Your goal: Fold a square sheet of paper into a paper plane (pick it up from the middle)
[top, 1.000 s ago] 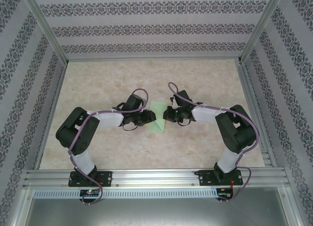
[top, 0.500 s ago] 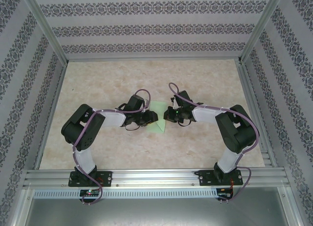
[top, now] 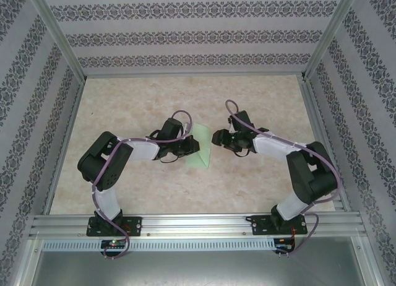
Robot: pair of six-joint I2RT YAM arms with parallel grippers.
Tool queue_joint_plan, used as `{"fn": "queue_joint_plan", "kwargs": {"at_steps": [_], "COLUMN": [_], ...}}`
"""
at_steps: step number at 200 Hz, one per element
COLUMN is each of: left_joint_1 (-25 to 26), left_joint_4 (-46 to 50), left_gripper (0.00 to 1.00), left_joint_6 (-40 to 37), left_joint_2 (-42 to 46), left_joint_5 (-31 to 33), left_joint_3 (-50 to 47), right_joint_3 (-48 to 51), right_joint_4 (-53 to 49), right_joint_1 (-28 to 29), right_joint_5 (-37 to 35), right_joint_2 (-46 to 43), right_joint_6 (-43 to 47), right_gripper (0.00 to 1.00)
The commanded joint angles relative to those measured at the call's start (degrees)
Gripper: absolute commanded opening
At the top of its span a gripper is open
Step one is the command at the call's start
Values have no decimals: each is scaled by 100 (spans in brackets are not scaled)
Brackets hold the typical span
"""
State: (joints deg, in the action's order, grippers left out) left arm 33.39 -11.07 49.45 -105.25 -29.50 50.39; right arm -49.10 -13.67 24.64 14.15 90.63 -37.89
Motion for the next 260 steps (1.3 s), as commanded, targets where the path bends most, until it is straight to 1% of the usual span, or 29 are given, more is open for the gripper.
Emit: {"fn": "queue_joint_plan", "kwargs": {"at_steps": [1,20,33,46,66,89,105,120,135,143,156,167,188,199,213,240,260], "left_joint_1": [-25,-16,-16,12,49,106,225,378,550,675,848,984,1251,1367,1511,1794,1962], "left_joint_4": [268,969,1736,2622,3796,4705,5186,5544,5867,6063,6339,6506,6735,6903,6973,6956,6903], "left_gripper": [4,3,3,3,3,3,3,3,3,3,3,3,3,2,2,2,2], "left_joint_6": [-409,-743,-1074,-1462,-2030,-2522,-2789,-2954,-3059,-3085,-3134,-3151,-3179,-3157,-3147,-3161,-3165], "left_joint_2": [156,491,775,1025,1328,1571,1604,1501,1265,1091,760,470,-124,-510,-920,-1593,-1922], "left_joint_5": [192,470,803,1285,2043,2900,3721,4577,5511,6085,6799,7285,7956,8221,8376,8291,8052], "left_joint_3": [279,446,667,958,1440,1919,2259,2522,2778,2929,3154,3313,3604,3798,3990,4325,4509], "right_joint_3": [61,81,76,93,179,336,413,492,571,622,710,791,917,960,1015,1108,1157], "right_joint_4": [-483,-686,-810,-920,-999,-993,-1021,-1041,-1082,-1092,-1108,-1111,-1159,-1195,-1245,-1265,-1261], "right_joint_1": [-39,-55,-78,-113,-222,-384,-515,-609,-668,-687,-715,-761,-833,-874,-927,-1030,-1093], "right_joint_5": [-928,-1369,-1593,-1741,-1819,-1811,-1776,-1764,-1858,-1923,-2031,-2086,-2209,-2279,-2312,-2284,-2258], "right_joint_2": [-507,-847,-1029,-1196,-1436,-1739,-1925,-2065,-2190,-2242,-2340,-2417,-2551,-2618,-2704,-2796,-2793], "right_joint_6": [141,165,168,155,78,23,3,-16,-60,-76,-102,-125,-148,-162,-175,-184,-210], "right_gripper": [68,77,81,84,86,87,89,92,98,98,98,98,98,98,98,98,98]}}
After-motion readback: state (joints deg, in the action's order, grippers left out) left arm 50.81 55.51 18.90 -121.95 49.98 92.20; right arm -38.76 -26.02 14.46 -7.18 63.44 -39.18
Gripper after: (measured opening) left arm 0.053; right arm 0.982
